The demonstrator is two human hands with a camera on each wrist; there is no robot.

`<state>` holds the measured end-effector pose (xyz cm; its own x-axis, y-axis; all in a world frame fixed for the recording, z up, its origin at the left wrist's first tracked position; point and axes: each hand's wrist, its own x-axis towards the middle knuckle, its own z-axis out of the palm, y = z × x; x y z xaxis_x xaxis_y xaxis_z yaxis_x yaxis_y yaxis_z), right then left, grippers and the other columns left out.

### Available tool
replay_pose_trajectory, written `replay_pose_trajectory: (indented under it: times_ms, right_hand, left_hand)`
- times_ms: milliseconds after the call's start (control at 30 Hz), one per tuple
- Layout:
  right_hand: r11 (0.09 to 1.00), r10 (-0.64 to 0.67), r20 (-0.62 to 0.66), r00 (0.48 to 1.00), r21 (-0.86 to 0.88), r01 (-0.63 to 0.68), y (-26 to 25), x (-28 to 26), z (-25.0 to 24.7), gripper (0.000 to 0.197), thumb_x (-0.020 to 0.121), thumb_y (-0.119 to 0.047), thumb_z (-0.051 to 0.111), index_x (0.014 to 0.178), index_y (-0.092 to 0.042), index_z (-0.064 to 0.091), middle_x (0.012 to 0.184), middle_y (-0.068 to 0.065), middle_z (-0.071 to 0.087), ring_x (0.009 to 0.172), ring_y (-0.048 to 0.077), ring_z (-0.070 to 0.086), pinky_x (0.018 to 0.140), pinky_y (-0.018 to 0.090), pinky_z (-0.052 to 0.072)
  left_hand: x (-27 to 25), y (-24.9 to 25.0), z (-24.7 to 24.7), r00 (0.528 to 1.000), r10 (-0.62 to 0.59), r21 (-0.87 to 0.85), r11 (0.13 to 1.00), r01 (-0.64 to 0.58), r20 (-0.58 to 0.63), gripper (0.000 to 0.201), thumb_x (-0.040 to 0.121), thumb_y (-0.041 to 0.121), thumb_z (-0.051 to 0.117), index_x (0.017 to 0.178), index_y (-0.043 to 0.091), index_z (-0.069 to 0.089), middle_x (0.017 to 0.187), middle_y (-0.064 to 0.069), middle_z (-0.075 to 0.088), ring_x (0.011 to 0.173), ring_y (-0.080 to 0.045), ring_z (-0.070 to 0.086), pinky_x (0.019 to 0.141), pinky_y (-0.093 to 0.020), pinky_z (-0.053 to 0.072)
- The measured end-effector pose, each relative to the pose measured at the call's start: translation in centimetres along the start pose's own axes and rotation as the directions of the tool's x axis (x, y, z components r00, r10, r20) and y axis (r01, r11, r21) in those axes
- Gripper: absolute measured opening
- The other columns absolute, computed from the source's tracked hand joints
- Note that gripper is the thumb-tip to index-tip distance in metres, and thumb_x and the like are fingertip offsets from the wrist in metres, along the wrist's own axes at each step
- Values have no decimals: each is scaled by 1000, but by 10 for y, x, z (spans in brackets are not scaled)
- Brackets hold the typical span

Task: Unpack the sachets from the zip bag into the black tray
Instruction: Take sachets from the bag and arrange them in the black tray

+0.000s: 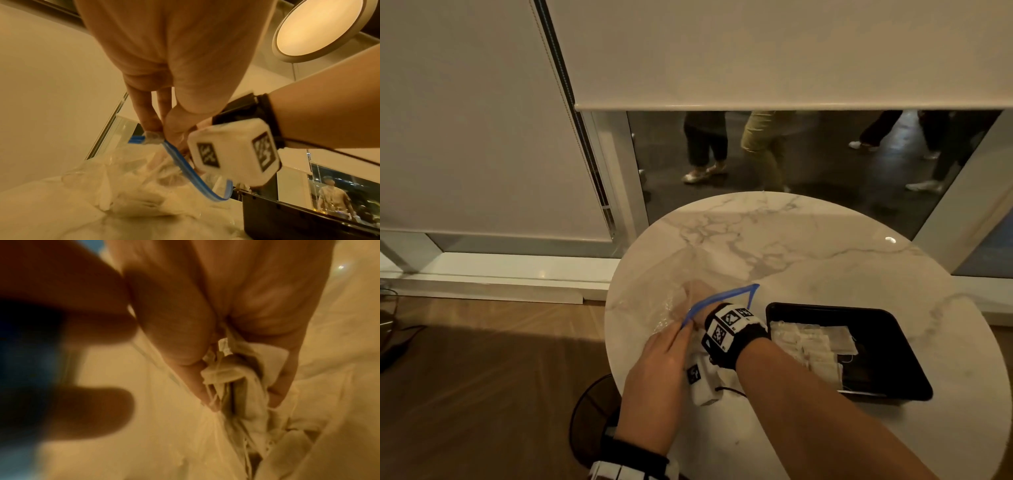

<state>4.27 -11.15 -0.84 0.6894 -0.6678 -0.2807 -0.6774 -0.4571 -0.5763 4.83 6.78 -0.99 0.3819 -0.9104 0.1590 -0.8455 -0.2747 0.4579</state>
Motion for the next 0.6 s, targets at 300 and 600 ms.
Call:
replay_pose_trajectory:
  times_ms: [300, 600]
  right_hand:
    - [915, 1, -116, 993, 401, 46, 13, -69, -1, 6, 84, -16, 66, 82, -21, 69, 85, -4, 71, 81, 11, 66, 68, 26, 55]
    - [663, -17, -129, 991, 741, 107, 52, -146, -32, 7, 84, -6, 75, 91, -7, 73, 82, 5, 75, 71, 14, 72, 61, 25, 55]
  left_hand:
    - [-1, -16, 7, 996, 32, 6, 999, -32, -84, 76, 79, -6, 71, 147, 19, 49, 144, 0, 54, 126, -18, 55, 98, -32, 55]
    - [-4, -15, 4, 989, 61, 65, 997, -53, -135, 48, 75, 10, 81, 117, 30, 69, 131, 6, 64, 116, -20, 59, 89, -42, 55]
